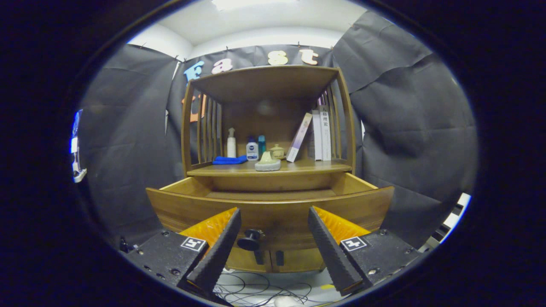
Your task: Pull open the drawer, take out the items inside it, and place them on the countertop above the cabinet.
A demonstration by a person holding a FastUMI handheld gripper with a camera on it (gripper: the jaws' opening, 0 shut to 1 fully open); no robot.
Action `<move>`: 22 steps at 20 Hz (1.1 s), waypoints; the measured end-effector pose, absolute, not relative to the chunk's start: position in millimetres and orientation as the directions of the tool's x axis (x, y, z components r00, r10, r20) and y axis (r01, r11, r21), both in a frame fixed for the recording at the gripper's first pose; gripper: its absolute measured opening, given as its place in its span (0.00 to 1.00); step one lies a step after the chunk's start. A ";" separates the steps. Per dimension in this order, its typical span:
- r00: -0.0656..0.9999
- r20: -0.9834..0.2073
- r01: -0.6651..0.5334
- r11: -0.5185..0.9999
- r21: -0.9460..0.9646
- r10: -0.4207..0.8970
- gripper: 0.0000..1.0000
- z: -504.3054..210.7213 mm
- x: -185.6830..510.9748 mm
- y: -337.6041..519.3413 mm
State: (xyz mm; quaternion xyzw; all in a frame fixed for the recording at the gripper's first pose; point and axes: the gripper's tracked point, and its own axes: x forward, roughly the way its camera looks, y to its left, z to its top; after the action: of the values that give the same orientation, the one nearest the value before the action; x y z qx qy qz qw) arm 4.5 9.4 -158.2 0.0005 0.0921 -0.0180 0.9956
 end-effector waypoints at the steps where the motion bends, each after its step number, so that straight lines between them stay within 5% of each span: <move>1: 0.984 -0.177 0.036 0.999 -0.003 -0.036 1.00 -157.6 7.7 10.7; 22: 0.964 -0.243 0.096 0.994 -0.048 -0.105 0.99 -211.2 66.0 31.3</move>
State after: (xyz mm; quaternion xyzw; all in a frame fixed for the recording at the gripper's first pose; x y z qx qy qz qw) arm 66.0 31.3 -211.2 -0.0177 0.1237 -0.0508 0.9909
